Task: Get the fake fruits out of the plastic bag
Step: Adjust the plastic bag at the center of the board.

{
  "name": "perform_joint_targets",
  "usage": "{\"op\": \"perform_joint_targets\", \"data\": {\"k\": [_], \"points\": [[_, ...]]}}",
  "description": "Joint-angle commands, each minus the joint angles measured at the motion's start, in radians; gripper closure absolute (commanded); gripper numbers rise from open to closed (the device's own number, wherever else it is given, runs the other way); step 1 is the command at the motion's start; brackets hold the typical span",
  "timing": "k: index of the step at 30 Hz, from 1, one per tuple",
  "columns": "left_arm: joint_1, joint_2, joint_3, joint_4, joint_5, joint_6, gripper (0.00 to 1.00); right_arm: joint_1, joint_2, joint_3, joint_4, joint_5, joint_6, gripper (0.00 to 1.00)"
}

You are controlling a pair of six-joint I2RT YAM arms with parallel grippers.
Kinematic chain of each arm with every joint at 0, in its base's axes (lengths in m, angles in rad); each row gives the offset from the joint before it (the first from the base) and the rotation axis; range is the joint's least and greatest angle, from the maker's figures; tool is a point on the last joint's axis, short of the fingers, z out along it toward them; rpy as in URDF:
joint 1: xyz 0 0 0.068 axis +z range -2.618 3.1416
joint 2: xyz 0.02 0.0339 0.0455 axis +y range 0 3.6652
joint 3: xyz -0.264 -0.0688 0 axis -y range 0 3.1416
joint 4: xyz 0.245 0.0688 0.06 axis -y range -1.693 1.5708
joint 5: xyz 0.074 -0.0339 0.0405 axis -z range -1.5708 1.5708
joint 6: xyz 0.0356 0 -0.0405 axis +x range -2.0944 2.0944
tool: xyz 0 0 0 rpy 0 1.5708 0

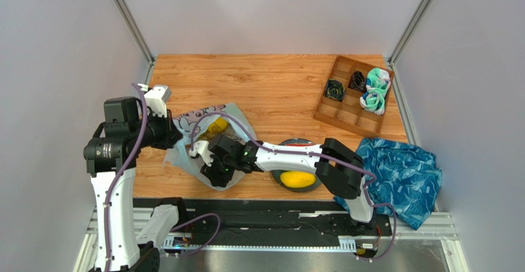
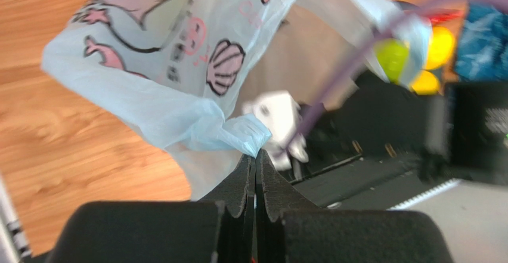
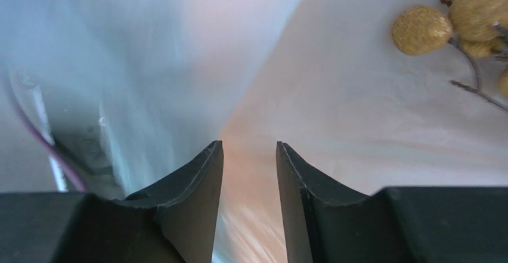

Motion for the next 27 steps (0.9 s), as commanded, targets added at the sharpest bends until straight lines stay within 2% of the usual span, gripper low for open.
{"op": "perform_joint_targets", "data": {"k": [1, 4, 5, 7, 9, 12, 17, 20, 21, 22, 23, 24, 25, 26, 27], "points": [[0.014, -0.029, -0.018, 0.040, -0.249, -0.004, 1.00, -0.051, -0.014, 0.149, 0.041, 0.101, -0.083, 0.57], [0.016, -0.040, -0.044, 0.039, -0.251, 0.013, 1.00, -0.069, 0.033, 0.220, 0.033, 0.186, -0.141, 0.49], [0.016, -0.046, -0.049, 0.037, -0.237, 0.014, 1.00, -0.069, 0.043, 0.228, 0.032, 0.202, -0.167, 0.43], [0.016, -0.052, -0.058, 0.042, -0.235, 0.020, 1.00, -0.068, 0.055, 0.235, 0.032, 0.237, -0.170, 0.37], [0.016, -0.054, -0.067, 0.045, -0.285, 0.026, 1.00, -0.068, 0.058, 0.234, 0.044, 0.248, -0.164, 0.32], [0.016, -0.051, -0.064, 0.045, -0.313, 0.036, 1.00, -0.058, 0.076, 0.248, 0.052, 0.236, -0.140, 0.31], [0.017, -0.039, -0.041, 0.022, -0.229, 0.030, 1.00, -0.035, 0.138, 0.360, 0.053, 0.216, -0.115, 0.36], [0.017, -0.028, -0.014, 0.002, -0.084, 0.022, 1.00, -0.031, 0.176, 0.412, 0.052, 0.187, -0.088, 0.40], [0.017, -0.025, 0.012, -0.004, 0.069, 0.032, 1.00, -0.031, 0.194, 0.422, 0.050, 0.185, -0.080, 0.40], [0.017, -0.023, 0.026, -0.015, 0.154, 0.036, 1.00, -0.031, 0.205, 0.438, 0.052, 0.188, -0.060, 0.40], [0.017, -0.013, 0.042, -0.023, 0.244, 0.040, 1.00, -0.031, 0.214, 0.449, 0.053, 0.210, -0.051, 0.36], [0.017, -0.003, 0.089, -0.030, 0.423, 0.040, 1.00, -0.031, 0.227, 0.471, 0.053, 0.222, -0.045, 0.32], [0.017, 0.009, 0.127, -0.035, 0.496, 0.028, 1.00, -0.032, 0.234, 0.481, 0.053, 0.236, -0.040, 0.28], [0.025, 0.039, 0.181, -0.030, 0.559, 0.017, 1.00, -0.034, 0.236, 0.485, 0.056, 0.253, -0.017, 0.19], [0.043, 0.063, 0.318, -0.015, 0.652, -0.016, 1.00, -0.037, 0.233, 0.492, 0.056, 0.251, -0.014, 0.16]]}}
